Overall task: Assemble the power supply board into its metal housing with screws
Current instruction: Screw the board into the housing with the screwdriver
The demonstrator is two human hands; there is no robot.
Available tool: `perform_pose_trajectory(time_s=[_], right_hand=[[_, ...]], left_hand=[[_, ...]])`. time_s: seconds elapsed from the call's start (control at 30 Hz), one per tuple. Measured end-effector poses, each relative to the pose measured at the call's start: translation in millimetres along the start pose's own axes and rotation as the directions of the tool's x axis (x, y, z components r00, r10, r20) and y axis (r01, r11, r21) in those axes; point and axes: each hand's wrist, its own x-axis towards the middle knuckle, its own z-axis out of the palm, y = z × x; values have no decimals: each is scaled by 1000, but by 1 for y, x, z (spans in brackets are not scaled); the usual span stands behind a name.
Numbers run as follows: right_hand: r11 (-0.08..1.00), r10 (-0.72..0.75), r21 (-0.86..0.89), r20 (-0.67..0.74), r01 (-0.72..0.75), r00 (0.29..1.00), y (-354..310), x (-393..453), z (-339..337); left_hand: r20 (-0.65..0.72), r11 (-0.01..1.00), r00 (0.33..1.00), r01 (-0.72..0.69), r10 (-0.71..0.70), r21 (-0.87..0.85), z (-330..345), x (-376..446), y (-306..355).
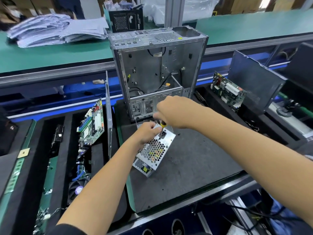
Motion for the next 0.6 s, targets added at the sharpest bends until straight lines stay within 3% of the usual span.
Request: perform_pose_trajectory(time_s=[0.1, 0.17, 0.33, 0.47, 0.6], right_hand=[[981, -68, 184, 80, 52, 995, 3, -4, -1], [989, -74, 134, 43, 68, 996, 1, -4, -1], [997, 81, 19, 17, -81, 997, -2, -3, -1], [994, -24, 106, 99, 13, 995, -1, -7, -5], [989, -60, 136, 10, 58, 998, -5, -4, -3]], left_hand=[[-2, 1000, 1000, -4, 4, 7, 0, 1, 1], [5, 1000, 1000, -16, 16, -1, 0, 1, 1], [7, 1000, 1000, -4, 4, 5, -4, -1, 0], [-9, 1000, 1000, -6, 6, 19, -4, 1, 0], [3, 1000, 1000, -20, 20, 8, -4, 3, -2]])
